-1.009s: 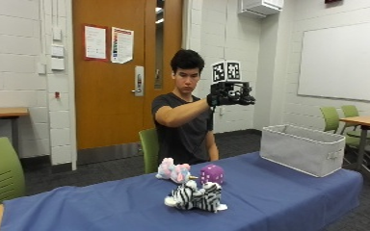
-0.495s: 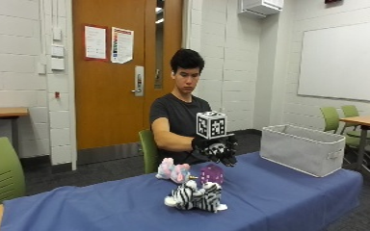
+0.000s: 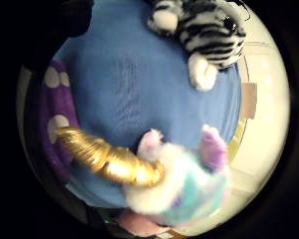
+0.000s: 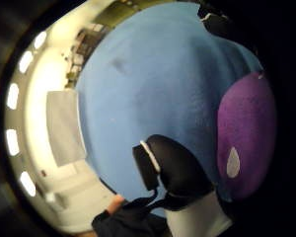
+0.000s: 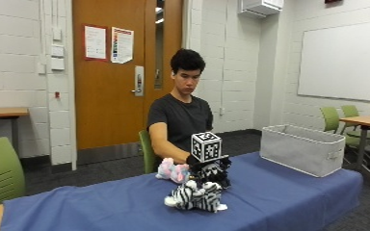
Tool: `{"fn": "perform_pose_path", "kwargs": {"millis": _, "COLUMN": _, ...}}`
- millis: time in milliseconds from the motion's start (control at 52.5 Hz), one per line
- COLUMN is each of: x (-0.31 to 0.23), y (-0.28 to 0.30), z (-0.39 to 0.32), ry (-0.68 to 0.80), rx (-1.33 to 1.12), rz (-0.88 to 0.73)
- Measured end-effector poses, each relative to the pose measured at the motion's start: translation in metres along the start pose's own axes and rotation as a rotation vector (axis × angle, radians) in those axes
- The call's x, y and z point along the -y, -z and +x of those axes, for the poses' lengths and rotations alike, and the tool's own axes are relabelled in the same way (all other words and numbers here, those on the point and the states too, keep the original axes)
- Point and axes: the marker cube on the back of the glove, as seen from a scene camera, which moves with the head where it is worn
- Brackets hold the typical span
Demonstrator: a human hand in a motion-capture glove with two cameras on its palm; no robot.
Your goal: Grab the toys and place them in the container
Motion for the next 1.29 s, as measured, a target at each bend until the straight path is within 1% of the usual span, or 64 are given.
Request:
{"fn": "perform_pose_path", "kwargs": {"millis": 95, "x": -0.002, "y": -0.007, "z": -0.001, "ry": -0.012, "rx": -0.009, "rz": 0.030}}
{"fn": "perform_pose_path", "kwargs": {"millis": 171, "x": -0.003, "y": -0.007, "z": 0.000, "ry": -0.015, "rx": 0.004, "rz": 0.085}}
{"fn": "perform_pose_path", "kwargs": {"millis": 457, "x": -0.006, "y": 0.014, "z": -0.005, "ry": -0.007, "rx": -0.075, "rz": 0.231}}
{"fn": "perform_pose_path", "kwargs": {"millis": 685, "x": 0.003, "y": 0.045, "z": -0.009, "ry": -0.010, "rx": -0.108, "rz": 0.242}}
{"fn": "perform_pose_path", "kwargs": {"millis": 742, "x": 0.006, "y": 0.053, "z": -0.011, "ry": 0.000, "rx": -0.118, "rz": 0.220}}
{"fn": "perform_pose_path", "kwargs": {"millis": 837, "x": 0.018, "y": 0.079, "z": -0.022, "ry": 0.027, "rx": -0.102, "rz": 0.155}}
{"fn": "perform_pose_path", "kwargs": {"millis": 952, "x": 0.027, "y": 0.118, "z": -0.044, "ry": 0.042, "rx": -0.060, "rz": 0.159}}
{"fn": "perform_pose_path", "kwargs": {"millis": 1047, "x": 0.031, "y": 0.161, "z": -0.077, "ry": 0.081, "rx": -0.048, "rz": 0.213}}
{"fn": "perform_pose_path", "kwargs": {"millis": 1142, "x": 0.031, "y": 0.208, "z": -0.124, "ry": 0.148, "rx": -0.050, "rz": 0.284}}
{"fn": "perform_pose_path", "kwargs": {"millis": 1218, "x": 0.027, "y": 0.234, "z": -0.159, "ry": 0.191, "rx": -0.050, "rz": 0.321}}
{"fn": "perform_pose_path", "kwargs": {"millis": 1294, "x": 0.019, "y": 0.263, "z": -0.213, "ry": 0.258, "rx": -0.039, "rz": 0.357}}
